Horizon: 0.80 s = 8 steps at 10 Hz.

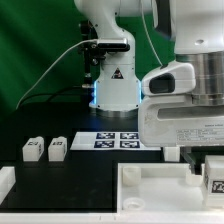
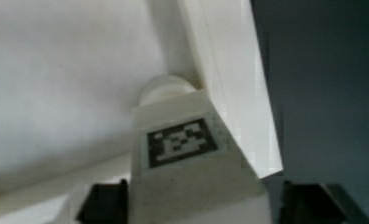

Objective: Assemble one leg

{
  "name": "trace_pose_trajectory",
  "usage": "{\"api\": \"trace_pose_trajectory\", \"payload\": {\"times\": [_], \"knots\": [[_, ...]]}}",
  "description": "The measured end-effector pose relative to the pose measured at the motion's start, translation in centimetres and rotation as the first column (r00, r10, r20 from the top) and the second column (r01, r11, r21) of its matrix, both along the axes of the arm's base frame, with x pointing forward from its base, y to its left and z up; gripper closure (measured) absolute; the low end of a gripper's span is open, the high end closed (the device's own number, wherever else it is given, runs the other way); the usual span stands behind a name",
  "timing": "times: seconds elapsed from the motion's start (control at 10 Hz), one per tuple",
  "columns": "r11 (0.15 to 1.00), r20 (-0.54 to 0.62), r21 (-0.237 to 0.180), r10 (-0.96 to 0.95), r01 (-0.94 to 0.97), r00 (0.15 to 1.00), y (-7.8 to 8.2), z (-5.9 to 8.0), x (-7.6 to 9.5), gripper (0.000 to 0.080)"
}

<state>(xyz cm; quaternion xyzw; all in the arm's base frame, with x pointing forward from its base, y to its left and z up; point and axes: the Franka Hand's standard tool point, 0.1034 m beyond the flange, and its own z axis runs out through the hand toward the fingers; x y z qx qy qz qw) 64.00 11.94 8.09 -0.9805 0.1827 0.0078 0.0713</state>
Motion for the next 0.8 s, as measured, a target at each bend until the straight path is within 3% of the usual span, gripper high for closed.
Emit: {"api": "trace_pose_trajectory", "payload": {"times": [0.1,0.2,0.3,0.5,0.8], "knots": [[0.994,-0.015,0.0,-0.108,0.108,0.994,-0.1,0.0,0.0,0.0491],[0.985,-0.025,-0.001,-0.173,0.173,0.985,-0.2,0.0,0.0,0.049],[0.926,-0.043,-0.001,-0.377,0.377,0.925,-0.4,-0.1,0.0,0.049],[0.666,-0.054,-0.005,-0.745,0.746,0.664,-0.2,-0.2,-0.6,0.049],[0.255,-0.144,-0.02,-0.958,0.967,0.249,1.1,-0.4,-0.7,0.0496]]}}
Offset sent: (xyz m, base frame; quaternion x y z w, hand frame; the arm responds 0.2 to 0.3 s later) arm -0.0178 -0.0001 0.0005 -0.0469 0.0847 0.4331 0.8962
